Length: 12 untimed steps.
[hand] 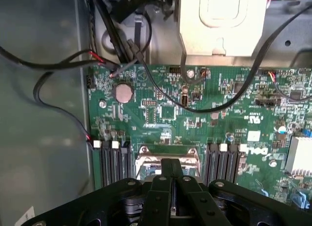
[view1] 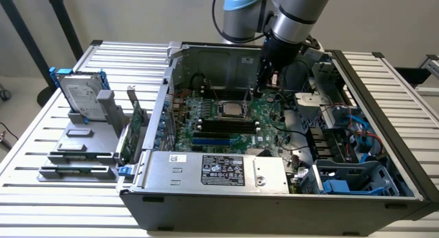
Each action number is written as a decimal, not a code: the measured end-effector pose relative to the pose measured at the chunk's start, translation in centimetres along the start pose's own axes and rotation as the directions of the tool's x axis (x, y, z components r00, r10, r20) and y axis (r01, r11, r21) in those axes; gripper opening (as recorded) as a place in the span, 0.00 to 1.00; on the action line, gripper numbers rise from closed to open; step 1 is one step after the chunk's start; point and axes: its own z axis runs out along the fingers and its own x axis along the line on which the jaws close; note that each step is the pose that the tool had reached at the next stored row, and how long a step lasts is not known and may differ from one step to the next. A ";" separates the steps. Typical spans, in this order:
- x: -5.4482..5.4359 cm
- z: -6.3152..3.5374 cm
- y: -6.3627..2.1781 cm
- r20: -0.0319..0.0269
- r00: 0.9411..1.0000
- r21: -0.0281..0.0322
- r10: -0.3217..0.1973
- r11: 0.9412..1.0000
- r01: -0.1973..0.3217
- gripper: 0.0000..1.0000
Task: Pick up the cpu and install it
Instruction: 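Close the cpu cover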
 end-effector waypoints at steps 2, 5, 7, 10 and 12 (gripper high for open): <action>0.0 0.02 -0.10 0.000 1.000 0.015 0.001 1.000 -0.001 0.11; -0.1 0.04 -0.24 0.000 1.000 0.037 0.002 0.999 -0.002 0.11; -0.1 0.06 -0.37 0.000 1.000 0.051 0.003 0.999 -0.003 0.11; -0.2 0.11 -0.63 0.001 1.000 0.066 0.003 0.998 -0.003 0.11; -0.2 0.15 -0.87 0.001 1.000 0.074 0.004 0.997 -0.004 0.11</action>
